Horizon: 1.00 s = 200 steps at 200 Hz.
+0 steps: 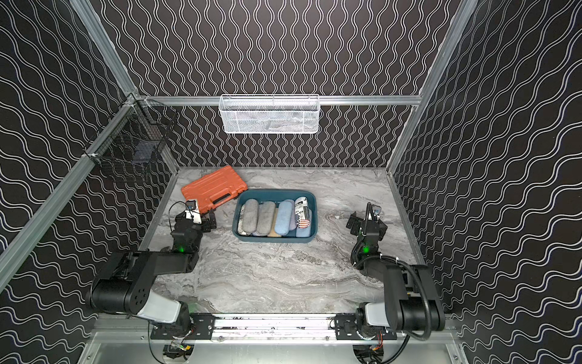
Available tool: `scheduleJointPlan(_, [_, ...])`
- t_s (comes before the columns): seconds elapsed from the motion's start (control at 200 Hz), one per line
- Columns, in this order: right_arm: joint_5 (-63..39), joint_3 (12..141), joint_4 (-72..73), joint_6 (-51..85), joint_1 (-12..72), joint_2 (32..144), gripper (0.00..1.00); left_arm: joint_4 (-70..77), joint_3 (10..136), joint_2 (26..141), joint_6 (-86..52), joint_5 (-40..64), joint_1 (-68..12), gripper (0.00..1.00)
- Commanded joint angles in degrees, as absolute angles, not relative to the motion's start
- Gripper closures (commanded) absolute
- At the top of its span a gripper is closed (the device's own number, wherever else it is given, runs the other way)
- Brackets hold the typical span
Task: Put the glasses cases into the storage boxes
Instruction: Reset both arms
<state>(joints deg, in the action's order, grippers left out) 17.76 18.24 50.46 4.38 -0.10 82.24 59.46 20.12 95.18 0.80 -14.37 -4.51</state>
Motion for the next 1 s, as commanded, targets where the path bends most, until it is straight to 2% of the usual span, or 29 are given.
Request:
scheduleJointPlan(0.0, [13.15,15.92,66.95,1.18,-0.21,87.49,0.0,61.73,19.96,95.28,1.76,-14.02,-4.57,0.01])
scheduleJointPlan(0.996, [13.28,14.06,69.77,1.14,-0.75,88.26,0.0,60.83,20.51,95.43,2.34,-14.48,-5.01,0.01])
